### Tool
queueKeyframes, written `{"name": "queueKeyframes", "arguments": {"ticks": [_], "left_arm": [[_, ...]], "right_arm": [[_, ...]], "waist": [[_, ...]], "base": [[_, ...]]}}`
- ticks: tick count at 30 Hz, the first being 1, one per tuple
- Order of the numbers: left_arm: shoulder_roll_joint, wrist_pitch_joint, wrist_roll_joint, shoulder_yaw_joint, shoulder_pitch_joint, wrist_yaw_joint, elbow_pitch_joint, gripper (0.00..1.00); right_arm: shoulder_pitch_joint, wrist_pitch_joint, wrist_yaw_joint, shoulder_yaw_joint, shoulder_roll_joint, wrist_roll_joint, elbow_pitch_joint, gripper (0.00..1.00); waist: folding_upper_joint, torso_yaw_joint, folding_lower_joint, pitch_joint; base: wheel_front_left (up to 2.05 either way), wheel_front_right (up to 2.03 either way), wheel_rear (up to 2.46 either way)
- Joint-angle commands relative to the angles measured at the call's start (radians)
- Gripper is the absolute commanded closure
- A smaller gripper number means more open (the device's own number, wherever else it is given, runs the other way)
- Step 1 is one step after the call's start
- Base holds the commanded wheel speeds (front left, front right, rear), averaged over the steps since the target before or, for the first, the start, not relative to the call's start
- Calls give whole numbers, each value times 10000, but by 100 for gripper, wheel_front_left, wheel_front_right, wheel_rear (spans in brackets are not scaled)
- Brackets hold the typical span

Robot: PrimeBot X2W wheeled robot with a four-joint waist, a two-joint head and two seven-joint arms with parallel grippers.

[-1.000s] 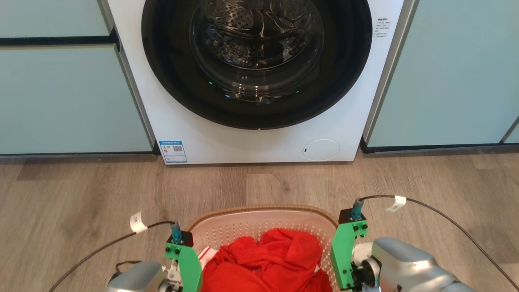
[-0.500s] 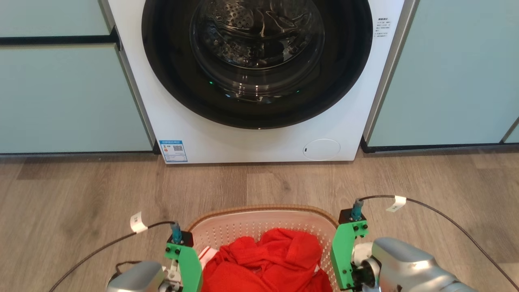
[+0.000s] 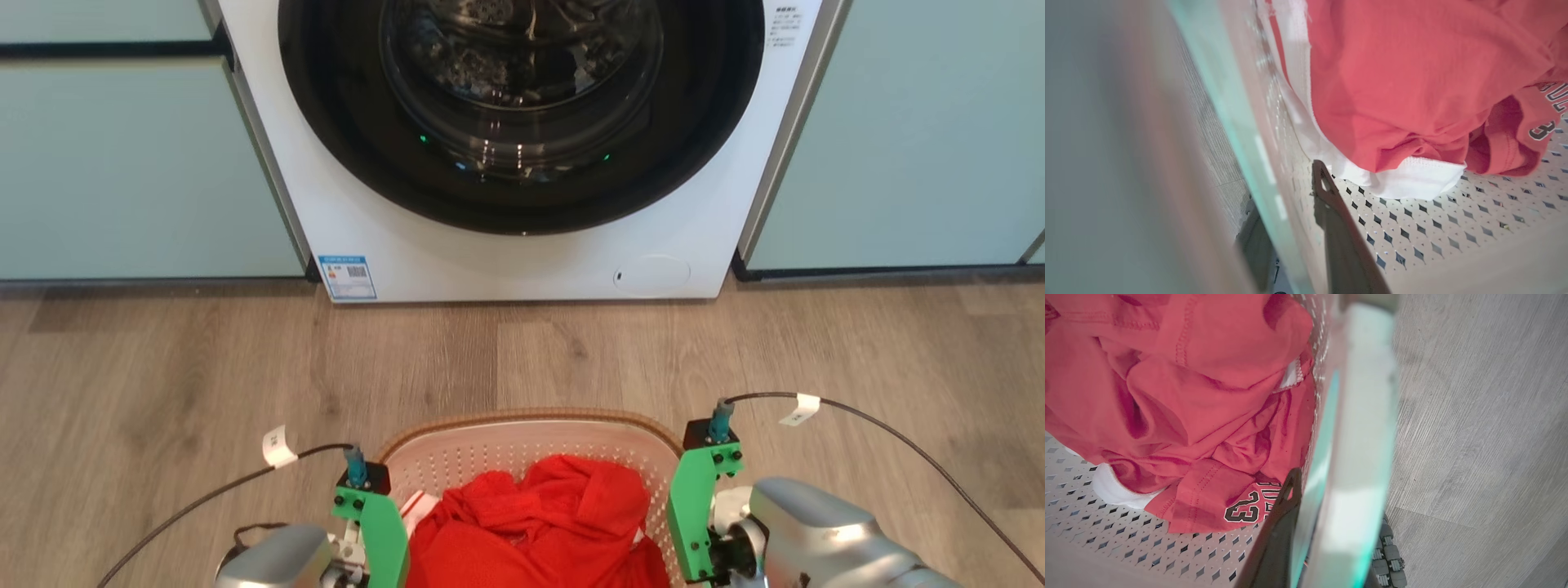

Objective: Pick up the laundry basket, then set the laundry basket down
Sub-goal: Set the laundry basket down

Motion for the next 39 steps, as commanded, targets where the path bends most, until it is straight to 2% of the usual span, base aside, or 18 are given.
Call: {"name": "queueKeyframes", "arguments": {"ticks": [1,9,18,21,32,39], "left_arm": [[94,-162,330,-23,-669,-92,-104,100],[-17,-520,507,-23,-831,-92,-54,100],[-317,-1368,824,-23,-1658,-92,124,100],[-435,-2165,1134,-23,-2157,-92,320,100],[-697,-3349,1260,-5,-3491,-92,562,100],[-735,-3893,1304,23,-4416,-90,958,100]], "right_arm": [[-423,-174,71,32,76,-104,-115,100],[-546,-492,71,32,76,-213,-2,100],[-1393,-1242,71,32,76,-581,318,100],[-1939,-2050,71,12,76,-765,471,100],[-2997,-3316,71,-34,-105,-1255,801,100],[-3773,-4145,71,-92,-178,-1445,910,100]], "waist": [[0,14,0,202],[0,-3,0,1189],[0,46,0,3252],[0,48,0,4314],[0,184,0,7128],[0,163,0,8444]], "base": [[0,0,0],[0,0,0],[0,0,0],[0,0,0],[0,0,0],[0,0,0]]}}
